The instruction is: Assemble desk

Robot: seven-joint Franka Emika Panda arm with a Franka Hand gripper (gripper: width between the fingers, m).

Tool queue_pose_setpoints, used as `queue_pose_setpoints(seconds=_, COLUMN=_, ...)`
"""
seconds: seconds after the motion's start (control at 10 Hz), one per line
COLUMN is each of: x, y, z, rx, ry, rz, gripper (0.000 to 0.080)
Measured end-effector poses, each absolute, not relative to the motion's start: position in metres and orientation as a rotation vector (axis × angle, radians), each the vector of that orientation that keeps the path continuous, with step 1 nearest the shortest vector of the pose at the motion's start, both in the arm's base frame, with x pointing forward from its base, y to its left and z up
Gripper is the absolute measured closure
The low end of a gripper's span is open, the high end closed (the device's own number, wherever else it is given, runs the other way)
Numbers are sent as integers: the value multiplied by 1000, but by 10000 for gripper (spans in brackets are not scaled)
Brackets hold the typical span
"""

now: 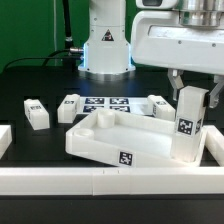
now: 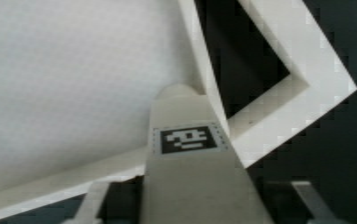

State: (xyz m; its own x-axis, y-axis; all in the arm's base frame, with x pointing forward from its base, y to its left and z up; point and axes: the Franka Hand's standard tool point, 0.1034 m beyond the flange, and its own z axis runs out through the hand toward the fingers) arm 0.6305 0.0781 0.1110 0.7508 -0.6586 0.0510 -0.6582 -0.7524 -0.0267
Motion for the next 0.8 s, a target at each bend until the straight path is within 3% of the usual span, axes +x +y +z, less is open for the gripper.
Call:
queue_pose_setpoints(seconds=0.1, x=630, y=78, z=111, rx=-2935, ry=1095, rz=-89, gripper=500)
queue_pose_setpoints(seconds=0.2, x=630, y=79, z=112, rx=-2940, ry=1079, rz=-90, gripper=334)
queue_pose_setpoints(seconds=0.3, x=628, y=82, z=119, rx=-2964, ry=998, rz=-96, gripper=334)
queue_pose_setpoints(seconds=0.4, x=618, y=84, z=131, rx=-2992, ry=890, rz=-99, gripper=189)
queue_pose_setpoints(seconds=0.6, x=595, y=81, z=149, rx=-3039, ry=687, rz=-96, gripper=153)
queue_pose_setpoints(seconds=0.8, x=581, y=79, z=156, rx=-3044, ry=644, rz=-98, gripper=150)
